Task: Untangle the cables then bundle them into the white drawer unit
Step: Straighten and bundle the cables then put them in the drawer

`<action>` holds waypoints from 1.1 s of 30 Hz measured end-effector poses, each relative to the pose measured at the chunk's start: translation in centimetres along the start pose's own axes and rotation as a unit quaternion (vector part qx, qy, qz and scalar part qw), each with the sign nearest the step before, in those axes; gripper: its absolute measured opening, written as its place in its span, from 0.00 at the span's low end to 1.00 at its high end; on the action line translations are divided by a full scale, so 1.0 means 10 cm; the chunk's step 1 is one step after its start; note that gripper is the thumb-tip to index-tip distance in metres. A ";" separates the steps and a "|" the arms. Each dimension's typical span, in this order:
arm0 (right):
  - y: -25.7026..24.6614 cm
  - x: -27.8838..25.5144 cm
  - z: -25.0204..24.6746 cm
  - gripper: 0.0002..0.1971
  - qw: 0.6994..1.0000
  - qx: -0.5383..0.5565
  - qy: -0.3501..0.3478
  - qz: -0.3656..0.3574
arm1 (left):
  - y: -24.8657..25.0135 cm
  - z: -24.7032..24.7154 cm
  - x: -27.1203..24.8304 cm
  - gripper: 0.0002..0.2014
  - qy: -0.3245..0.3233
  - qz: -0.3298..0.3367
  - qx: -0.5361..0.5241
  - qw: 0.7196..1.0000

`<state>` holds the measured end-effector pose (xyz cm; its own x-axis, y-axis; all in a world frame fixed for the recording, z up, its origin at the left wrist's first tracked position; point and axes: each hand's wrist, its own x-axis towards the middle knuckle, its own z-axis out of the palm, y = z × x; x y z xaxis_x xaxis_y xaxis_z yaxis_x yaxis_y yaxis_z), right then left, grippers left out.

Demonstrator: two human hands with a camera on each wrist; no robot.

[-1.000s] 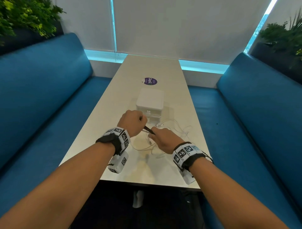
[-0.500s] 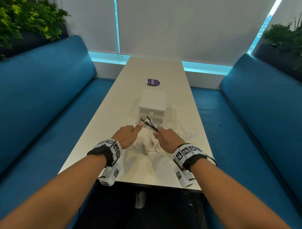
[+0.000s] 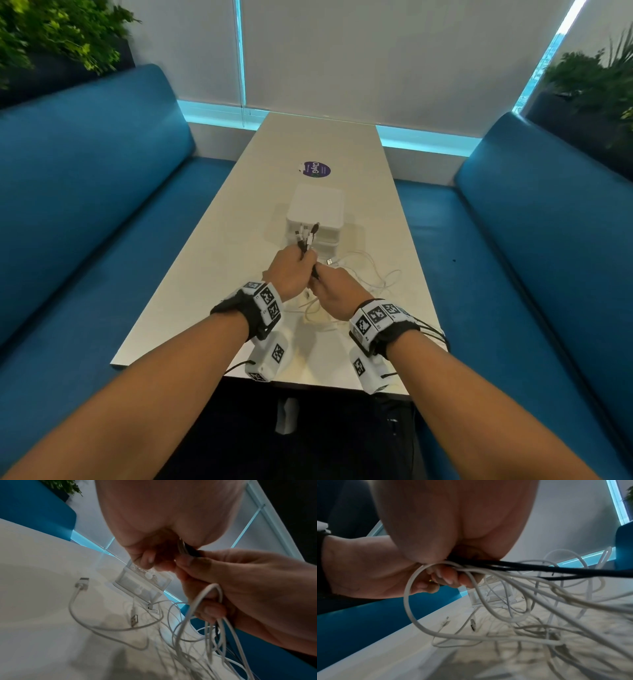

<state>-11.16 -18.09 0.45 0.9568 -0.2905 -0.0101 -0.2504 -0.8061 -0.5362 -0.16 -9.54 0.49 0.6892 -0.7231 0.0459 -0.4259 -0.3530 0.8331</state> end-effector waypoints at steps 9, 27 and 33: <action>0.01 0.08 -0.05 0.26 1.000 -0.010 0.002 -0.004 | 0.01 -0.01 0.07 0.21 0.058 -0.005 -0.105 0.993; 0.75 -0.39 -0.21 0.33 0.975 -0.073 -0.077 0.198 | -0.37 -0.66 0.22 0.14 0.184 -0.150 -0.387 0.891; 0.91 -0.41 -0.26 0.31 0.975 -0.094 -0.015 0.203 | -0.41 -0.62 0.19 0.14 0.183 -0.159 -0.293 0.925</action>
<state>-17.78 -25.55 -2.16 0.7769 -0.5919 -0.2146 -0.6286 -0.7094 -0.3188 6.54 -5.83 0.55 0.9228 -0.3513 -0.1584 0.1490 -0.0538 0.9874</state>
